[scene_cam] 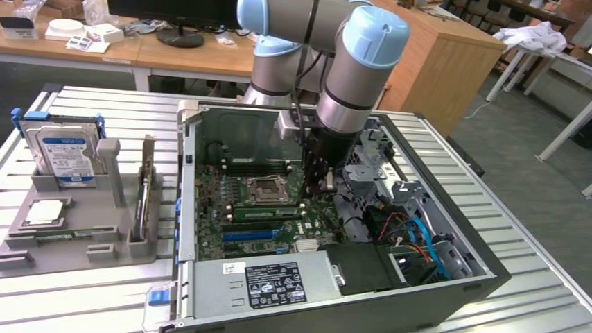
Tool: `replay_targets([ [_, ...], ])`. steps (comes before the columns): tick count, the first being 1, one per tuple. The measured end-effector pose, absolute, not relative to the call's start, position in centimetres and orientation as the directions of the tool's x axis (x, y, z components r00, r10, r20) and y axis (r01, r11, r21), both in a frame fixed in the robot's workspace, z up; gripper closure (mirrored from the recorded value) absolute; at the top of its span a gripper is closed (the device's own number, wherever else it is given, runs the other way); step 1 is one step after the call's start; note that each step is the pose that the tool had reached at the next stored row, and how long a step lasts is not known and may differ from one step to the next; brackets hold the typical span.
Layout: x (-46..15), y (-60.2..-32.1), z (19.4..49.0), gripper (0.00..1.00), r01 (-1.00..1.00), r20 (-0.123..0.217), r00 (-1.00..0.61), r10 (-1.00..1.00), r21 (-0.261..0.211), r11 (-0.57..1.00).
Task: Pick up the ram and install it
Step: 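Press down the ram until it locks into place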
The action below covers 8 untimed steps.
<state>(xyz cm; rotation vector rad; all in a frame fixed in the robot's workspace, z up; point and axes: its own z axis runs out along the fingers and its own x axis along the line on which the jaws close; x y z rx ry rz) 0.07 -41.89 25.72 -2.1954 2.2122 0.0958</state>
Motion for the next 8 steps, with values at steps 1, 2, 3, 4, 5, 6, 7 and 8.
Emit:
replay_targets([
  [1,0.07,-41.89,25.77,0.89,-1.000,-0.060,-0.008,-0.998,0.027,0.007],
  [2,0.07,-41.89,25.77,0.89,-1.000,-0.060,-0.008,-0.998,0.027,0.007],
  [3,0.08,-41.89,25.77,0.89,-1.000,-0.060,-0.008,-0.998,0.027,0.007],
  [4,0.08,-41.89,25.77,0.89,-1.000,-0.060,-0.008,-0.998,0.027,0.007],
  [5,0.07,-41.89,25.78,0.89,-1.000,-0.060,-0.008,-0.998,0.027,0.007],
  [6,0.07,-41.89,25.78,0.89,-1.000,-0.060,-0.008,-0.998,0.027,0.007],
  [7,0.07,-41.89,25.78,0.89,-1.000,-0.060,-0.008,-0.998,0.027,0.007],
  [8,0.07,-41.89,25.78,0.89,-1.000,-0.060,-0.008,-0.998,0.027,0.007],
])
